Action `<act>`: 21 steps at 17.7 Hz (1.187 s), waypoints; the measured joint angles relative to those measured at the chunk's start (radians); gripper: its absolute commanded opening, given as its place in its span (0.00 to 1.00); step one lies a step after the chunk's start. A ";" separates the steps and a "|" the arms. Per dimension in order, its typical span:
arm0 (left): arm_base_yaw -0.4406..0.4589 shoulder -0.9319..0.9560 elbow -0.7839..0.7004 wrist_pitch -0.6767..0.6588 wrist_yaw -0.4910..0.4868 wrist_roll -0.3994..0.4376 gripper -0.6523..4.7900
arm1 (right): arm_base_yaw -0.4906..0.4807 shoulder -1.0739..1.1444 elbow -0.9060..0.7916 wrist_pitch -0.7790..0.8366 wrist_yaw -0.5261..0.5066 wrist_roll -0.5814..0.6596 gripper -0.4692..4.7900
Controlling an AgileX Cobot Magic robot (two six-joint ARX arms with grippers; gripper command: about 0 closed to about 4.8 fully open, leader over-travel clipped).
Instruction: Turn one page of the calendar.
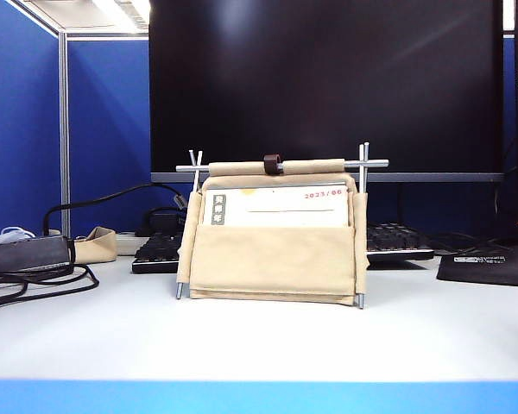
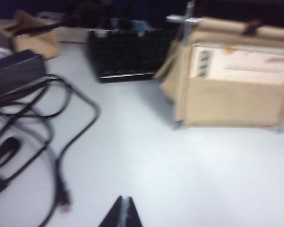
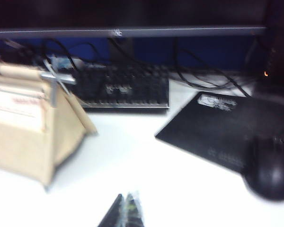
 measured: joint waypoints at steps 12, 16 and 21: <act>0.000 0.000 -0.061 -0.007 -0.019 0.015 0.11 | 0.000 -0.016 -0.087 -0.034 0.007 0.118 0.08; 0.000 0.000 -0.061 -0.007 -0.019 0.018 0.11 | 0.002 -0.016 -0.087 -0.034 -0.027 0.118 0.08; 0.000 0.000 -0.061 -0.007 -0.019 0.018 0.11 | 0.002 -0.016 -0.087 -0.034 -0.050 0.159 0.08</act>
